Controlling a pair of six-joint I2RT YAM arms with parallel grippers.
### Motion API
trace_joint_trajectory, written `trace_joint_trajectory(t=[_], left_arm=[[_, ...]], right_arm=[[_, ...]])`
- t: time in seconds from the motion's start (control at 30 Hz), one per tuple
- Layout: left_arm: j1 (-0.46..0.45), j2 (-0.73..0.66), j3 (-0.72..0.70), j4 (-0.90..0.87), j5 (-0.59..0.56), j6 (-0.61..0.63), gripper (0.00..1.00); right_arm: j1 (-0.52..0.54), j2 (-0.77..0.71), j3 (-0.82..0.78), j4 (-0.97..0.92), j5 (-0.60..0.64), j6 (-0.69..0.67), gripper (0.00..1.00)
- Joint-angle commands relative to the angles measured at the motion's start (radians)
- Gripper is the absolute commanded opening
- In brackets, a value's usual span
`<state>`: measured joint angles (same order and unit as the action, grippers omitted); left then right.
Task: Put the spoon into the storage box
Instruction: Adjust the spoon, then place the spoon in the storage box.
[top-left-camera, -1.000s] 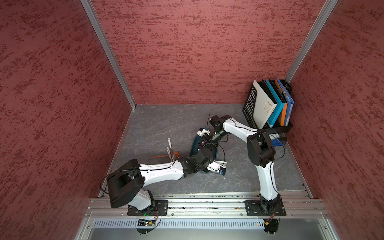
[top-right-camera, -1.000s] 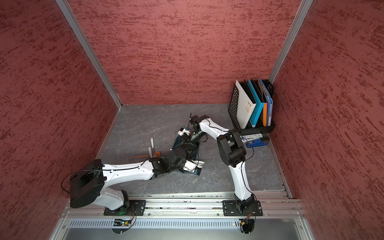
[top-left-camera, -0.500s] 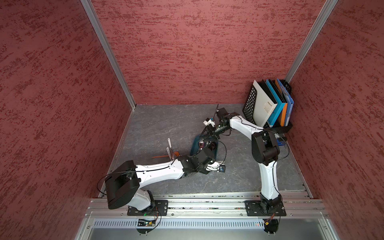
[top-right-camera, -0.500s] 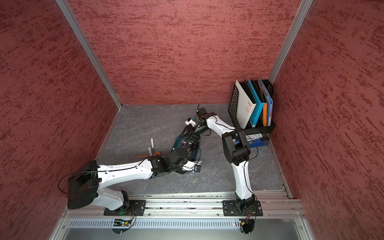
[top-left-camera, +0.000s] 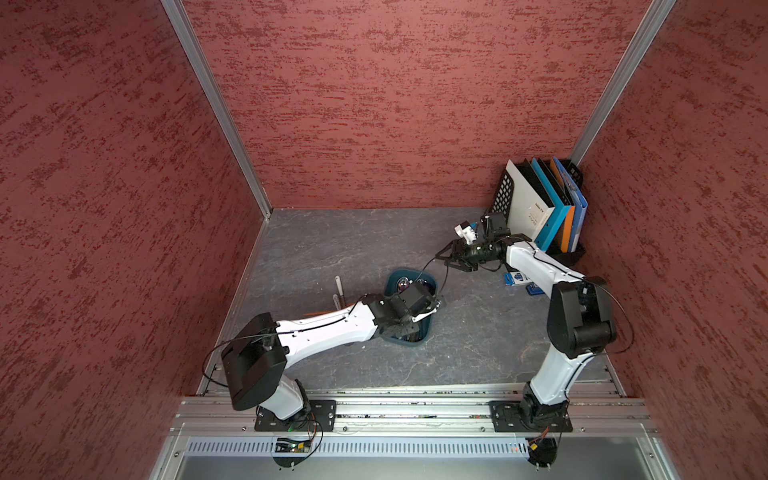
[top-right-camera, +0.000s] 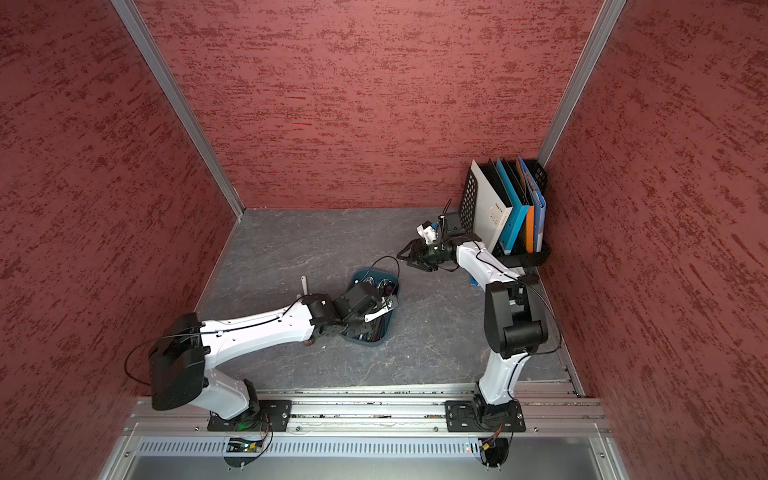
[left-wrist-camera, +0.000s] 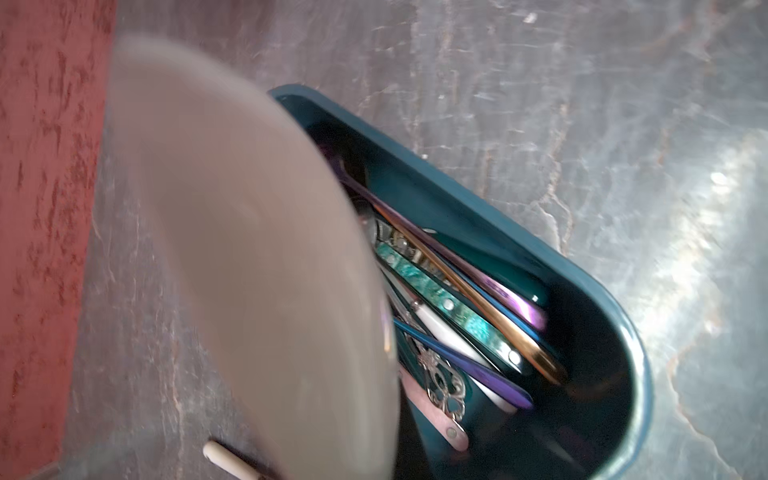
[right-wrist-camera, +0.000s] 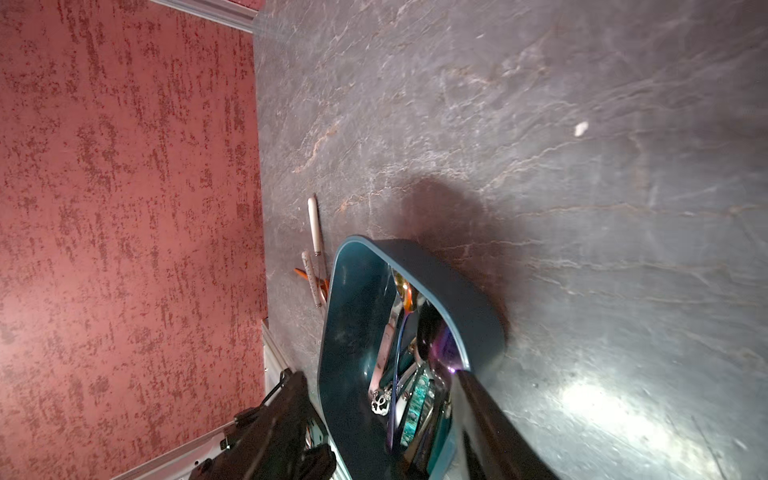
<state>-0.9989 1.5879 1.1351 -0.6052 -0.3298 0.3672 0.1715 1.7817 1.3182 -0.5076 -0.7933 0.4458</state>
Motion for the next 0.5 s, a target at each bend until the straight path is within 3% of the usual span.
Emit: trace_joint_trajectory(t=[0.0, 0.2, 0.47], left_arm=[[0.012, 0.081, 0.093, -0.127, -0.047, -0.210, 0.00], [0.050, 0.179, 0.190, -0.202, -0.015, -0.388, 0.00], [0.130, 0.315, 0.299, -0.317, 0.000, -0.572, 0.00]], right_arm=[[-0.030, -0.061, -0.064, 0.068, 0.086, 0.008, 0.58], [-0.108, -0.146, -0.190, 0.112, 0.112, 0.024, 0.58], [-0.111, -0.205, -0.275, 0.132, 0.140, -0.001, 0.58]])
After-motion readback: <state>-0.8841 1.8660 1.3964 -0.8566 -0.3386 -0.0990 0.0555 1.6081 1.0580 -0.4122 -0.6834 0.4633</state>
